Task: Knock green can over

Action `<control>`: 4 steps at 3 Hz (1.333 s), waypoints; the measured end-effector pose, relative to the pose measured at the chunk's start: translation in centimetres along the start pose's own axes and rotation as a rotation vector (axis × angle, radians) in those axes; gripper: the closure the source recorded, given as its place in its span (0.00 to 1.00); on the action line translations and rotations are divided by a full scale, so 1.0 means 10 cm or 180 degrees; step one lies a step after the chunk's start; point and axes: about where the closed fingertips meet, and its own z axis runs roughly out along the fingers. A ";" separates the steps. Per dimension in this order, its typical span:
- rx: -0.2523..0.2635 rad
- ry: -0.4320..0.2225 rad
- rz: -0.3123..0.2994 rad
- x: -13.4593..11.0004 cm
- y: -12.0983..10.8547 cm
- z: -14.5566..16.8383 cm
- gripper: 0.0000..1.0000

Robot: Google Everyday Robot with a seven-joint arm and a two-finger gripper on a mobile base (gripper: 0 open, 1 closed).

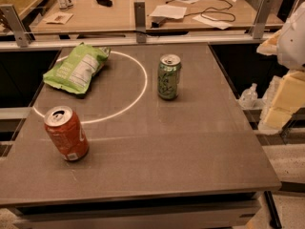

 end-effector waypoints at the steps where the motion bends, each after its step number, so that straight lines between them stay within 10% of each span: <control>1: 0.0001 0.0000 0.0000 0.00 0.00 0.00 0.00; 2: -0.0038 -0.0143 0.0018 -0.01 0.03 0.01 0.00; 4: -0.0251 -0.1068 0.0671 0.17 0.00 0.16 0.00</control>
Offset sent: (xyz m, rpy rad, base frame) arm -0.0048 0.0041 -0.0099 0.1304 0.0215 0.0258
